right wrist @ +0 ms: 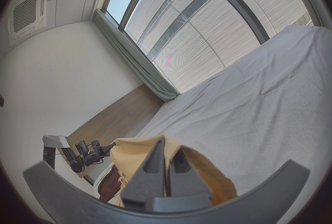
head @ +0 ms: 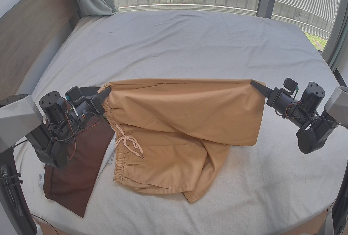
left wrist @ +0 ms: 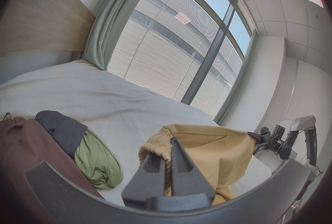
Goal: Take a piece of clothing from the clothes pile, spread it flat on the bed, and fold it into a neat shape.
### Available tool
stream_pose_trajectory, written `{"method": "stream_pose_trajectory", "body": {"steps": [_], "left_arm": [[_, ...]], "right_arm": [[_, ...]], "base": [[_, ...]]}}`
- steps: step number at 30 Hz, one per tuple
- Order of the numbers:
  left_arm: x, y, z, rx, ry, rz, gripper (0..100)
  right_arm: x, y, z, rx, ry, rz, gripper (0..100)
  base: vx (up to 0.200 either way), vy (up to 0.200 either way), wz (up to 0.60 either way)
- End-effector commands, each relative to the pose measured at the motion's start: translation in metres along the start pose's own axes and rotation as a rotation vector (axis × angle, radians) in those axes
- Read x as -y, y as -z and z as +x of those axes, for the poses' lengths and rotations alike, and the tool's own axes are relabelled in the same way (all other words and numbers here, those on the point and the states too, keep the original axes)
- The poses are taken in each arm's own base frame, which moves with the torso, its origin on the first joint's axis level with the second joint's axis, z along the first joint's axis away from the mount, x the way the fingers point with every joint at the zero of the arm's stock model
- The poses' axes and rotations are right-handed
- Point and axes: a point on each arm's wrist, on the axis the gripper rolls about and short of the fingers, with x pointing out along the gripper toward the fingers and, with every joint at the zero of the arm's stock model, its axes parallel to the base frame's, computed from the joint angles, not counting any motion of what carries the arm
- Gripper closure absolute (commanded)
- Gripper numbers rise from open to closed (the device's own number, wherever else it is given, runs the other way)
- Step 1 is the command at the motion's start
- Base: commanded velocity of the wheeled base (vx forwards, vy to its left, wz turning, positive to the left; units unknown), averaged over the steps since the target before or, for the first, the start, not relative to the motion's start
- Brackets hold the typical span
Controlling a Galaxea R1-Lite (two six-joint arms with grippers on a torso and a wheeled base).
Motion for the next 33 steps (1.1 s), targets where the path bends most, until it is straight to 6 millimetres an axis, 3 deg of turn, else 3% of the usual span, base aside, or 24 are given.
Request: {"method": "stream_pose_trajectory", "body": {"steps": [1, 25, 33], "left_arm": [[-0.005, 0.006, 0.008, 0.002, -0.001, -0.014, 100], [-0.037, 0.031, 0.052, 0.082, -0.050, -0.112, 100], [-0.044, 0.041, 0.058, 0.079, -0.053, -0.121, 100]], "right_arm": [[0.012, 0.007, 0.007, -0.004, 0.007, 0.005, 100], [0.061, 0.023, 0.052, 0.023, 0.022, 0.000, 100], [0.071, 0.025, 0.065, 0.016, 0.023, 0.006, 100]], "base": [[0.000, 0.000, 0.00], [0.000, 0.000, 0.00], [0.000, 0.000, 0.00]]}}
